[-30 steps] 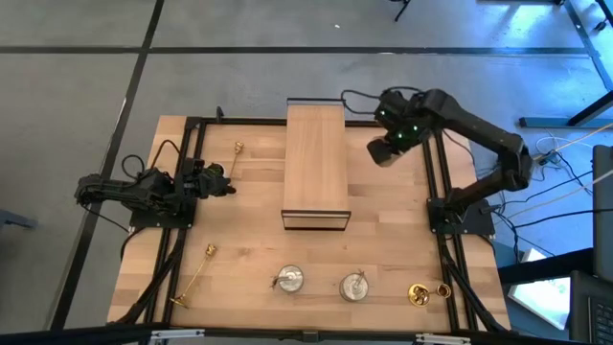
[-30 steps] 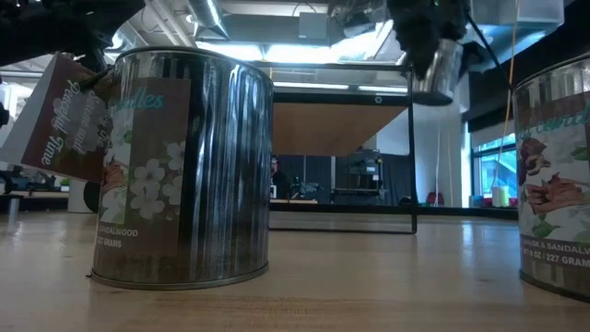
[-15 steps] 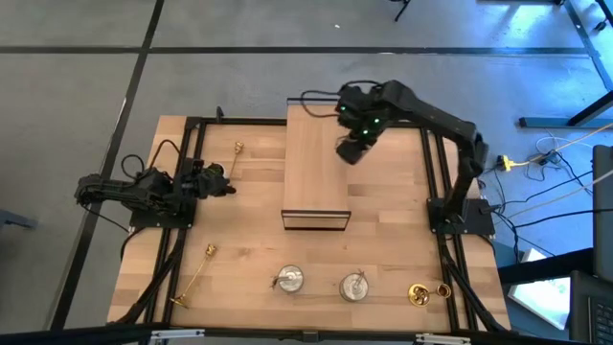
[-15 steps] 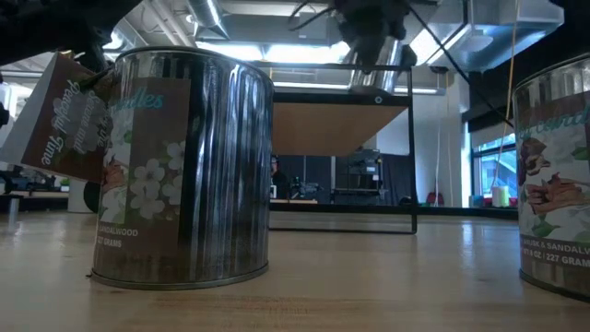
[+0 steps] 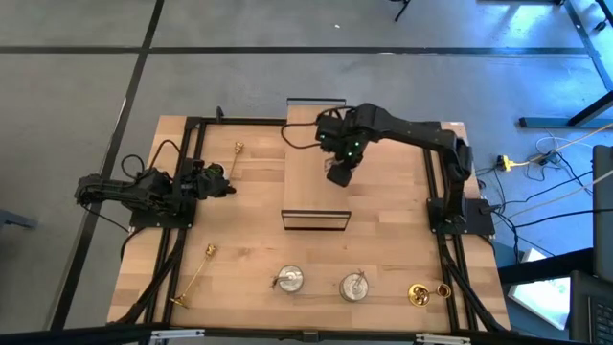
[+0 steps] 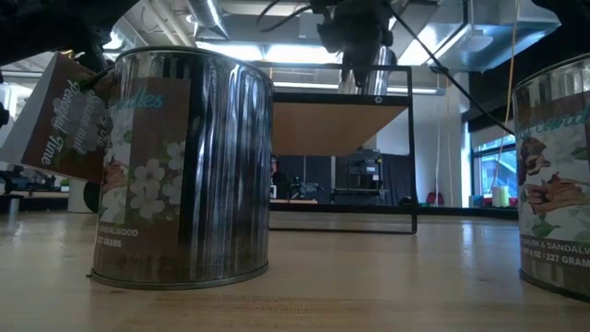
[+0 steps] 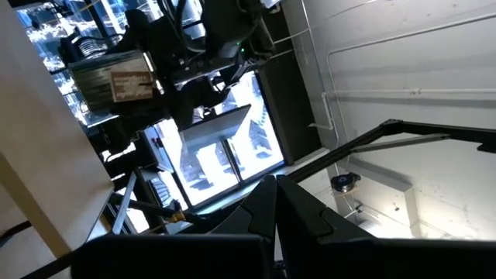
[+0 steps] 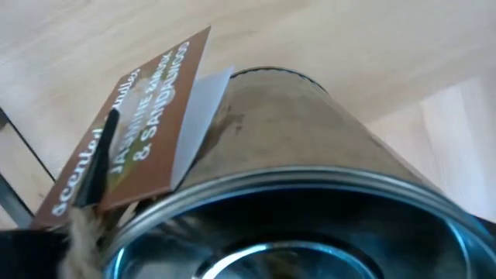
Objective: Pick & Place candle stick holders
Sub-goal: Put the top silver scented candle on the shelf
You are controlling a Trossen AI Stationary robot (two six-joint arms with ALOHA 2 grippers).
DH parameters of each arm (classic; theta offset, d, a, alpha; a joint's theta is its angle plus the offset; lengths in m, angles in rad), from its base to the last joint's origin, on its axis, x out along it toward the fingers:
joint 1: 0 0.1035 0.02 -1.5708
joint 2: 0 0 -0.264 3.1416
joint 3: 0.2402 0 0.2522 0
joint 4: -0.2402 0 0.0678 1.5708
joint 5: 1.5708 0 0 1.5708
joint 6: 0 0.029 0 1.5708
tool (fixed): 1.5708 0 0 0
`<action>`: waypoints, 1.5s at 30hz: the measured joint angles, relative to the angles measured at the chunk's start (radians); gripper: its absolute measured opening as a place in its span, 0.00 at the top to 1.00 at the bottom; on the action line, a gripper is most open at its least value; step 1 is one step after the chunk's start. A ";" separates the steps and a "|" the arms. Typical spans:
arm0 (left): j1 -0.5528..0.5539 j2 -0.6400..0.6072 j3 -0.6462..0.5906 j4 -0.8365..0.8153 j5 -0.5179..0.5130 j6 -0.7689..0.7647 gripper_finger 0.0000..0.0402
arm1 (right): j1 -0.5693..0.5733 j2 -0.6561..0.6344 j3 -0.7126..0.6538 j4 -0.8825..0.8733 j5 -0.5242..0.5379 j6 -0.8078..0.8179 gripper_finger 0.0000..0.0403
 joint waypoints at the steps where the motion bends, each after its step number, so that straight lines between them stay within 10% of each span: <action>1: 0.000 0.000 0.000 0.000 0.000 0.000 1.00 | 0.003 0.002 0.000 0.006 0.003 -0.001 0.13; 45: 0.000 0.000 0.000 0.000 0.008 -0.010 1.00 | -0.068 0.048 -0.002 0.119 0.036 0.004 0.12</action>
